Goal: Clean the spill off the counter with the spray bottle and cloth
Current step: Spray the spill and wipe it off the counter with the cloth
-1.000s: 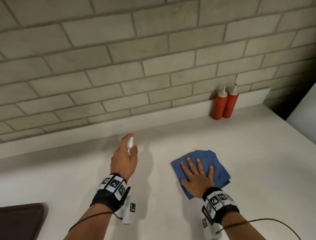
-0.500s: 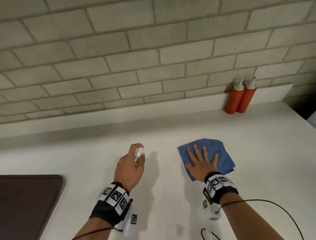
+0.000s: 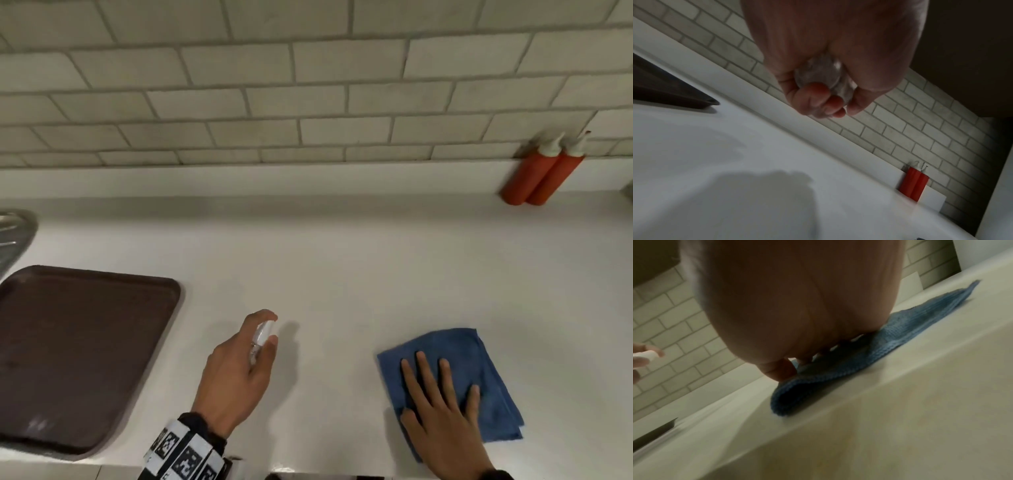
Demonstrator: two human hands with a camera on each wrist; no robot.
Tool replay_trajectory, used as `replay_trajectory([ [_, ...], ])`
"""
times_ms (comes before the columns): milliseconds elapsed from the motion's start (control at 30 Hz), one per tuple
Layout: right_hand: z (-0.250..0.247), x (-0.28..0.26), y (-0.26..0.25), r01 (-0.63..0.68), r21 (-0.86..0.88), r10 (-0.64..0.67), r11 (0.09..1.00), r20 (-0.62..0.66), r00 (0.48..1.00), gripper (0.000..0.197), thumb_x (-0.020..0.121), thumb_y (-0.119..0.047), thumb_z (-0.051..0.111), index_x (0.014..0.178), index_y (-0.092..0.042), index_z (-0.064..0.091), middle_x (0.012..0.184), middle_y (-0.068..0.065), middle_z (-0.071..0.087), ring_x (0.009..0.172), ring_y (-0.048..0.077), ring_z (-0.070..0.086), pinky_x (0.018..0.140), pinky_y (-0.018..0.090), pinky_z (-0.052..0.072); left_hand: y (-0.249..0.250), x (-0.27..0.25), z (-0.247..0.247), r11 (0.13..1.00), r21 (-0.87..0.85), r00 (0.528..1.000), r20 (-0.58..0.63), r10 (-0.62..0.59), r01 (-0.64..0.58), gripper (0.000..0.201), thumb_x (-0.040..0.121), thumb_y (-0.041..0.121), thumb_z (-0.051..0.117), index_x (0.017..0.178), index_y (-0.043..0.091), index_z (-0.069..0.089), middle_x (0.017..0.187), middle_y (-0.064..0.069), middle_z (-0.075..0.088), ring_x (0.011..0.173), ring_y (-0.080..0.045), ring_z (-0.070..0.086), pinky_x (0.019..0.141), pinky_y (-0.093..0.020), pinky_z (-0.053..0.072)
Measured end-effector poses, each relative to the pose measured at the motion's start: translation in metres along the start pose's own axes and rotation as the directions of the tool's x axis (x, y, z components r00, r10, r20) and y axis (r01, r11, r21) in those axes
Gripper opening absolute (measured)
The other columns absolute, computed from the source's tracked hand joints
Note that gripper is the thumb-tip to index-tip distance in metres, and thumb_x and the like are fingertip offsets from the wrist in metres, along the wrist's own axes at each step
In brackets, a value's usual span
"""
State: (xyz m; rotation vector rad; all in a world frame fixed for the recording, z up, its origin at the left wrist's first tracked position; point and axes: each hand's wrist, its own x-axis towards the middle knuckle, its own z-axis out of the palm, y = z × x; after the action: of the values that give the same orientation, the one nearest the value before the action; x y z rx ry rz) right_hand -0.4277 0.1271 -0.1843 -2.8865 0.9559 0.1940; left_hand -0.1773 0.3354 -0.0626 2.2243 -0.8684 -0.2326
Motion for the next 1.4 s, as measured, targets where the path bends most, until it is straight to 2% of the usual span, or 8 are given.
replay_trajectory([
  [300, 0.005, -0.029, -0.086, 0.001, 0.001, -0.001, 1.000, -0.008, 1.000, 0.064, 0.090, -0.041, 0.033, 0.148, -0.019, 0.045, 0.156, 0.009, 0.039, 0.141, 0.039, 0.035, 0.099, 0.075, 0.021, -0.065, -0.035, -0.057, 0.996, -0.004, 0.996, -0.040, -0.085, 0.085, 0.040, 0.098, 0.029, 0.055, 0.134, 0.044, 0.046, 0.051, -0.004, 0.052, 0.049, -0.016, 0.053, 0.048, -0.022, 0.041],
  [500, -0.005, 0.030, -0.182, 0.172, 0.042, -0.176, 0.984, 0.125, 0.976, 0.072, 0.081, -0.050, 0.045, 0.147, -0.022, 0.045, 0.155, 0.007, 0.042, 0.140, 0.039, 0.030, 0.102, 0.069, 0.014, -0.093, -0.046, -0.088, 0.990, -0.060, 0.989, -0.057, -0.133, 0.130, 0.041, 0.097, 0.033, 0.056, 0.135, 0.045, 0.047, 0.053, -0.002, 0.053, 0.048, -0.016, 0.055, 0.056, -0.034, 0.049],
  [567, -0.014, 0.066, -0.220, 0.259, 0.049, -0.263, 0.965, 0.151, 0.953, 0.073, 0.084, -0.054, 0.037, 0.151, -0.024, 0.039, 0.160, 0.004, 0.028, 0.144, 0.041, 0.029, 0.106, 0.070, 0.010, -0.097, -0.047, -0.095, 0.987, -0.087, 0.988, -0.064, -0.144, 0.138, 0.041, 0.097, 0.035, 0.057, 0.135, 0.045, 0.048, 0.055, 0.003, 0.055, 0.048, -0.014, 0.055, 0.056, -0.034, 0.048],
  [667, -0.033, 0.123, -0.263, 0.344, 0.097, -0.357, 0.934, 0.245, 0.901, 0.074, 0.089, -0.060, 0.007, 0.158, -0.033, -0.003, 0.164, -0.004, -0.018, 0.151, 0.034, -0.014, 0.107, 0.068, -0.022, -0.097, -0.046, -0.100, 0.984, -0.103, 0.986, -0.069, -0.152, 0.144, 0.042, 0.096, 0.035, 0.057, 0.135, 0.048, 0.048, 0.053, 0.009, 0.055, 0.045, -0.013, 0.051, 0.054, -0.030, 0.046],
  [767, -0.048, 0.170, -0.279, 0.321, 0.096, -0.334, 0.942, 0.321, 0.886, 0.065, 0.099, -0.058, 0.016, 0.156, -0.039, -0.010, 0.163, -0.010, -0.022, 0.149, 0.027, -0.023, 0.109, 0.066, -0.021, -0.093, -0.043, -0.104, 0.978, -0.140, 0.983, -0.079, -0.165, 0.153, 0.040, 0.096, 0.035, 0.058, 0.132, 0.052, 0.048, 0.057, 0.008, 0.059, 0.047, -0.013, 0.054, 0.050, -0.021, 0.046],
  [900, -0.062, 0.213, -0.255, 0.272, 0.118, -0.296, 0.955, 0.391, 0.871, 0.065, 0.099, -0.060, 0.021, 0.154, -0.045, -0.011, 0.162, -0.016, -0.022, 0.150, 0.025, -0.021, 0.113, 0.068, -0.014, -0.087, -0.037, -0.108, 0.970, -0.177, 0.975, -0.117, -0.190, 0.168, 0.038, 0.096, 0.035, 0.060, 0.124, 0.058, 0.047, 0.063, 0.001, 0.065, 0.050, -0.015, 0.061, 0.053, -0.027, 0.052],
  [1033, -0.071, 0.236, -0.194, 0.120, 0.151, -0.172, 0.981, 0.406, 0.898, 0.067, 0.099, -0.062, 0.022, 0.153, -0.046, -0.014, 0.161, -0.016, -0.026, 0.150, 0.025, -0.023, 0.114, 0.067, -0.013, -0.074, -0.024, -0.105, 0.973, -0.181, 0.978, -0.123, -0.170, 0.147, 0.037, 0.097, 0.033, 0.059, 0.124, 0.056, 0.048, 0.054, -0.003, 0.053, 0.042, -0.010, 0.045, 0.046, -0.024, 0.042],
  [1400, -0.071, 0.226, -0.005, -0.222, 0.138, 0.164, 0.965, 0.342, 0.925, 0.065, 0.101, -0.057, 0.021, 0.153, -0.044, -0.014, 0.163, -0.013, -0.022, 0.151, 0.024, -0.018, 0.116, 0.065, -0.004, -0.001, 0.065, -0.044, 0.978, -0.176, 0.980, -0.144, -0.140, 0.114, 0.042, 0.097, 0.024, 0.060, 0.130, 0.047, 0.047, 0.056, -0.002, 0.056, 0.045, -0.012, 0.049, 0.050, -0.032, 0.044],
])
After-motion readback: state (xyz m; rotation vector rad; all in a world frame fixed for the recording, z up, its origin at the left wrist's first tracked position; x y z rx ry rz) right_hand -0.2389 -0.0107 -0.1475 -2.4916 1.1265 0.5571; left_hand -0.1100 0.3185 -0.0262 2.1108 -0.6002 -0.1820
